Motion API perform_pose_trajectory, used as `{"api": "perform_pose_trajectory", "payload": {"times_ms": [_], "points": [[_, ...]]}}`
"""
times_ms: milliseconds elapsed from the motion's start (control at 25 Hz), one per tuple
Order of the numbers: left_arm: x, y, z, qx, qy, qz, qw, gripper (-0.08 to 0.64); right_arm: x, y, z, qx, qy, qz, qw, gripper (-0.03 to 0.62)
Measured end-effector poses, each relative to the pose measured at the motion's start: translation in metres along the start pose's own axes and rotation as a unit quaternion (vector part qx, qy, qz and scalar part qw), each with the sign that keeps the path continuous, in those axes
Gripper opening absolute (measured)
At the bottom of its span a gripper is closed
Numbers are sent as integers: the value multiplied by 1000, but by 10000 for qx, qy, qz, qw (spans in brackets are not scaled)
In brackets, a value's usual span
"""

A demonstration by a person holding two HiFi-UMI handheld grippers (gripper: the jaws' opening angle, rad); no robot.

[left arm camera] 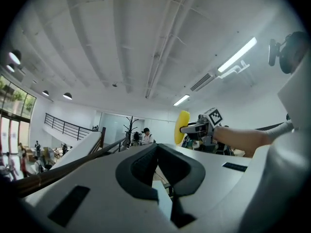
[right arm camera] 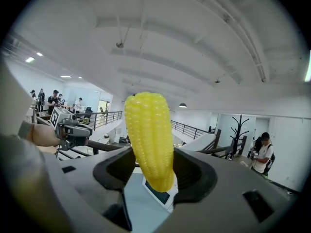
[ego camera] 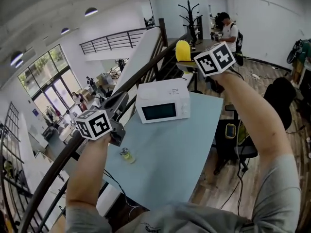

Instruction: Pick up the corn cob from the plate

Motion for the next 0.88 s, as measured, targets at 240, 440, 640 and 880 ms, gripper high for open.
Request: {"api": "perform_pose_trajectory", "payload": {"times_ms": [240,440,640,880], "points": [[65,-22,42,-46,331,-91,9994,18,-14,-35,46,195,315,-188,9991,250],[86,-31,67,78,416,-34,9991,18,-29,-49,63,187,409,-270,9986,250],[83,-34,88,135,258,-197,9994,18,-53,-56,62,193,443,-396,9980,249],[59,-43,111,91,-195,-442,9988,18,-95,-60,42,219,445,-690,9964,250]]}}
Point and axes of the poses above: the fingertips, and each gripper's own axes: z backward along the fingers, x to its right, y out of its top, the point moved 5 cm from there along z, backward along the fingers, and after that the axes turned 1 degree about z, right-handed, at the moved point
